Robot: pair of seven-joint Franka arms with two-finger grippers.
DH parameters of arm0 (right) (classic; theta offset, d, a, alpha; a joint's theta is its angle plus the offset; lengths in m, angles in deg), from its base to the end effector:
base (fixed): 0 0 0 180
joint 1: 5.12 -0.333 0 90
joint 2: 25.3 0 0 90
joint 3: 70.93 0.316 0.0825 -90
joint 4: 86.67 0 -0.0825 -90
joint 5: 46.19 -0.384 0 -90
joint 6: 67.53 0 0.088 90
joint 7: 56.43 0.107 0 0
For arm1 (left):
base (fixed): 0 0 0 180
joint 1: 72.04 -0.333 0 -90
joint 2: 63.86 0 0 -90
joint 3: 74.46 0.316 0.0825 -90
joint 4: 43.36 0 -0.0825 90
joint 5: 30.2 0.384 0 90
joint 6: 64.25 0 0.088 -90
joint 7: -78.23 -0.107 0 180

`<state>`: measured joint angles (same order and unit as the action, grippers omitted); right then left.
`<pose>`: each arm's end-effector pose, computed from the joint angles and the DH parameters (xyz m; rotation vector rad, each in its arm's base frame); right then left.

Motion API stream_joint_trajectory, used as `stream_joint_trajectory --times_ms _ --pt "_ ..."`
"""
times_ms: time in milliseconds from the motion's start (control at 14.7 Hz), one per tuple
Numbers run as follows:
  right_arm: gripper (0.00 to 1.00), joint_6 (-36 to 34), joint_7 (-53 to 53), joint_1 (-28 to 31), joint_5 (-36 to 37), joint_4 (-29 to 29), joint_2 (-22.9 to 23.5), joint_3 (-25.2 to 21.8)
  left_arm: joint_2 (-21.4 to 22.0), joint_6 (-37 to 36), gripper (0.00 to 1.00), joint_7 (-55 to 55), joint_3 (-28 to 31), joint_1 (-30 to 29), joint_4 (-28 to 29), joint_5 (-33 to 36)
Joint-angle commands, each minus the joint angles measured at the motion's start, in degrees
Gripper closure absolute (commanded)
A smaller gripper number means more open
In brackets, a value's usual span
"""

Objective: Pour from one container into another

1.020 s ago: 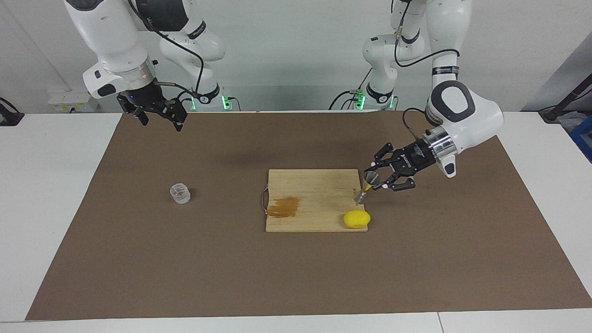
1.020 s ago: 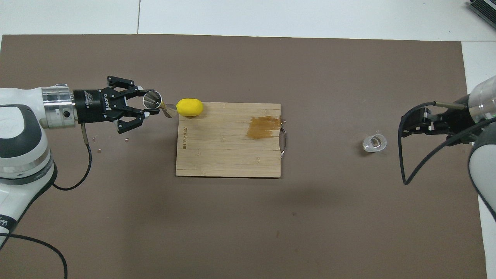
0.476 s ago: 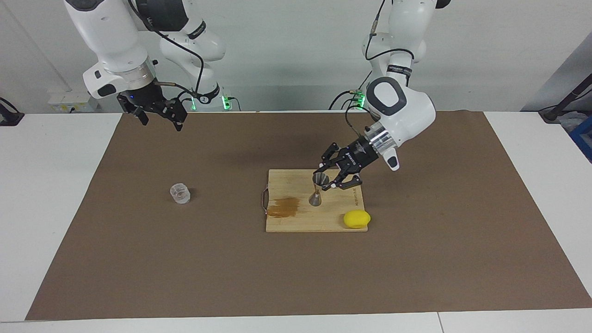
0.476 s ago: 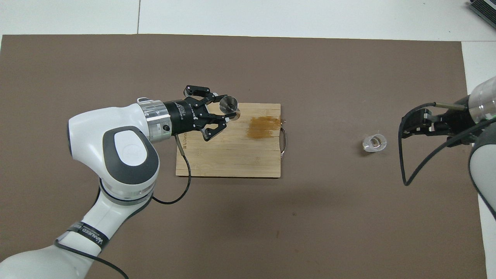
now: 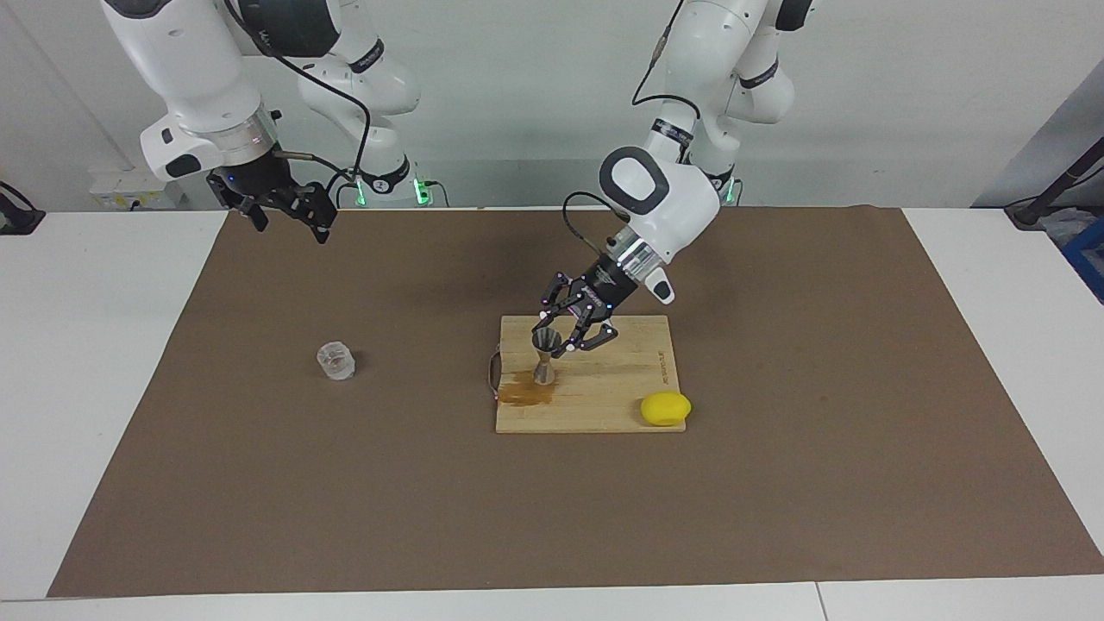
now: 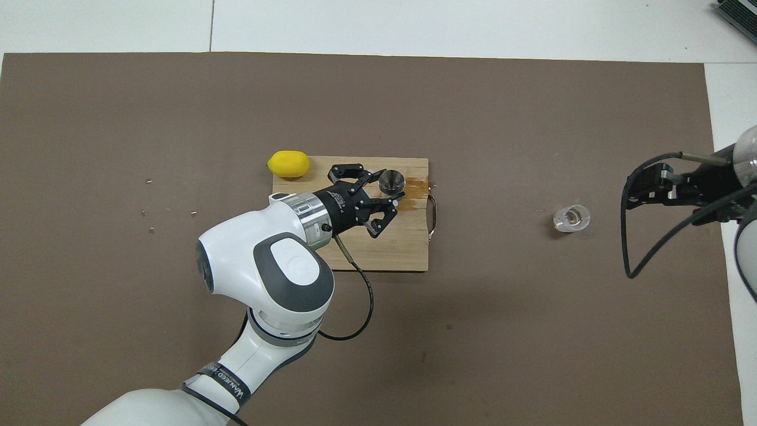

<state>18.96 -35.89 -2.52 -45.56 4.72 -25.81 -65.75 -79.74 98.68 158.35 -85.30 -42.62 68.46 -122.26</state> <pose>0.5440 0.0235 0.6129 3.0744 -0.4863 -0.1133 0.5109 -0.3557 0.3651 1.0336 1.9970 -0.6939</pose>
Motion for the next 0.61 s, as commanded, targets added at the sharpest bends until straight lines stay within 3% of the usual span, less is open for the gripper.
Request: stream_joint_trajectory --times_ms 0,544 --pt "0.06 1.2 6.9 2.9 -3.7 0.5 -0.3 0.3 -3.6 1.1 1.0 -0.3 0.9 1.3 -4.1 -1.2" --pt "0.06 6.6 35.6 8.0 -12.7 2.6 3.2 0.3 -4.4 1.3 1.0 -4.1 1.0 1.5 -4.2 -1.0"
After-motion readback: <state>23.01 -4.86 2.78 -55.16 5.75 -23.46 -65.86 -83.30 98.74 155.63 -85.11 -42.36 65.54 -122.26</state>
